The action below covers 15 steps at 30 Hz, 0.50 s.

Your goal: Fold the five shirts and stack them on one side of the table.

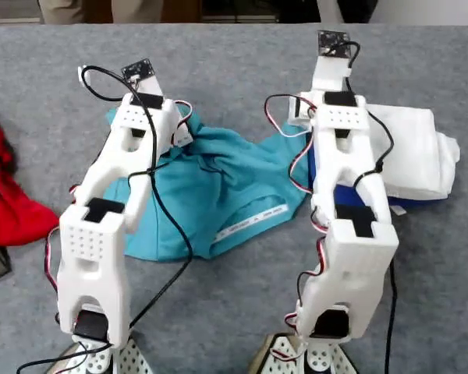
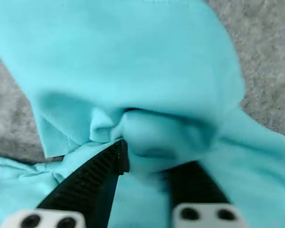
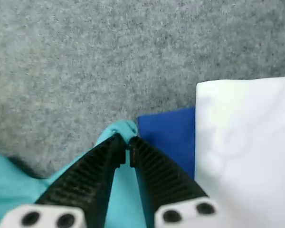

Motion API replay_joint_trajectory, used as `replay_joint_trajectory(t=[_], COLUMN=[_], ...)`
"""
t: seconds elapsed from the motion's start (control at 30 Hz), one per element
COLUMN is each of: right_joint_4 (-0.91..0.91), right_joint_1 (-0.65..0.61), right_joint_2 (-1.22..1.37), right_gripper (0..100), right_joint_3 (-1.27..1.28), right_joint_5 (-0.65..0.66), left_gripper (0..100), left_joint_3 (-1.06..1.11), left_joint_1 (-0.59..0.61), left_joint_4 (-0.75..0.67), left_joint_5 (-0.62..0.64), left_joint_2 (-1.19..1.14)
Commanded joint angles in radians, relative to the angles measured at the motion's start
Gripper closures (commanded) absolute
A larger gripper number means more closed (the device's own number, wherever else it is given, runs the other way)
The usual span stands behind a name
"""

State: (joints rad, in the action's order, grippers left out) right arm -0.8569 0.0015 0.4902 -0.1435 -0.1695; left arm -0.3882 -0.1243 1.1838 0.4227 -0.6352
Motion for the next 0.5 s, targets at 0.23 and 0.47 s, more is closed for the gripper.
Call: replay_joint_trajectory(t=[0.23,0.47], right_joint_4=[0.048,-0.009], right_joint_1=[-0.018,-0.018], right_joint_2=[-0.008,-0.084], right_gripper=[99.5,99.5], right_joint_3=[0.005,-0.027], right_joint_5=[-0.009,-0.002], left_gripper=[98,98], left_joint_3=[-0.385,-0.549], left_joint_1=[0.186,0.305], left_joint_4=[0.394,0.577], left_joint_5=[0.005,0.003], left_joint_2=[0.008,0.010])
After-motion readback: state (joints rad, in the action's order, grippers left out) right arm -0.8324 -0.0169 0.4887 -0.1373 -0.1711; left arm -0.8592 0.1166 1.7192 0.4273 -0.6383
